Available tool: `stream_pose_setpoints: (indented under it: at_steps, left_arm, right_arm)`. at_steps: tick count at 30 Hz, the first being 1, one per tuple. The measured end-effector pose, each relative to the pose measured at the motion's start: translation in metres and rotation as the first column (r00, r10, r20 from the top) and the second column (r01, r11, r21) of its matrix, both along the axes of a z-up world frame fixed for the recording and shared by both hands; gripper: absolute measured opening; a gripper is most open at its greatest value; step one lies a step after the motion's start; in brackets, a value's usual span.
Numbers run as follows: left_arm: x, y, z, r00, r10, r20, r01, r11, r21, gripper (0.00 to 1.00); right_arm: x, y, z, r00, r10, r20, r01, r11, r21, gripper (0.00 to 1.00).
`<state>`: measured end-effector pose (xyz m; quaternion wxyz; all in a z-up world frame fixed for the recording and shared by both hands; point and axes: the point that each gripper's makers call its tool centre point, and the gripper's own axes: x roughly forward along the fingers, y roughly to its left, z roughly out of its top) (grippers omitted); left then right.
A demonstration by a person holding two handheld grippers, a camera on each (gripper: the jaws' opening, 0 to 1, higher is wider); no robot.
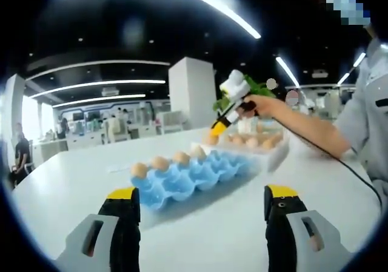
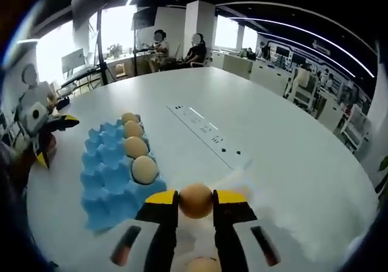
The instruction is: Pick up the eggs on the table and place them into the egg tray on the table
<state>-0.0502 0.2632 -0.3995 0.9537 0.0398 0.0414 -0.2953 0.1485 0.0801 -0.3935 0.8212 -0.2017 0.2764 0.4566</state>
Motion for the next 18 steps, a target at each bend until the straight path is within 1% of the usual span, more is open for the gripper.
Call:
stream_pose_setpoints:
  at_steps: [1, 2, 4, 8, 15, 18]
  left_arm:
    - [0.0, 0.0, 0.0, 1.0, 0.0, 0.0, 0.0, 1.0, -0.001, 0.85]
    - [0.0, 0.0, 0.0, 1.0, 0.0, -0.001, 0.0, 1.0, -0.001, 0.85]
    - [0.001, 0.0, 0.0, 1.0, -0.001, -0.001, 0.001, 1.0, -0.002, 0.85]
    - [0.001, 0.0, -0.001, 1.0, -0.001, -0.002, 0.001, 1.0, 0.001, 0.85]
    - [0.001, 0.0, 0.0, 1.0, -0.001, -0.002, 0.001, 1.0, -0.001, 0.85]
    - [0.001, 0.0, -0.001, 1.0, 0.0, -0.001, 0.0, 1.0, 0.001, 0.85]
  right_arm:
    - [-0.003, 0.0, 0.0, 1.0, 0.007, -0.004, -0.007, 1.0, -0.009, 0.23]
    - [-0.008, 0.001, 0.0, 1.0, 0.015, -0.023, -0.016, 1.0, -0.015, 0.23]
    - [-0.012, 0.002, 0.0, 0.999, 0.03, -0.039, -0.031, 0.999, -0.012, 0.23]
    - [-0.013, 0.002, 0.001, 0.998, 0.039, -0.048, -0.04, 0.999, -0.017, 0.23]
    - [-0.02, 0.004, 0.0, 0.995, 0.054, -0.08, -0.055, 0.998, -0.011, 0.23]
    - [-0.024, 0.007, 0.001, 0.993, 0.074, -0.091, -0.075, 0.997, -0.012, 0.23]
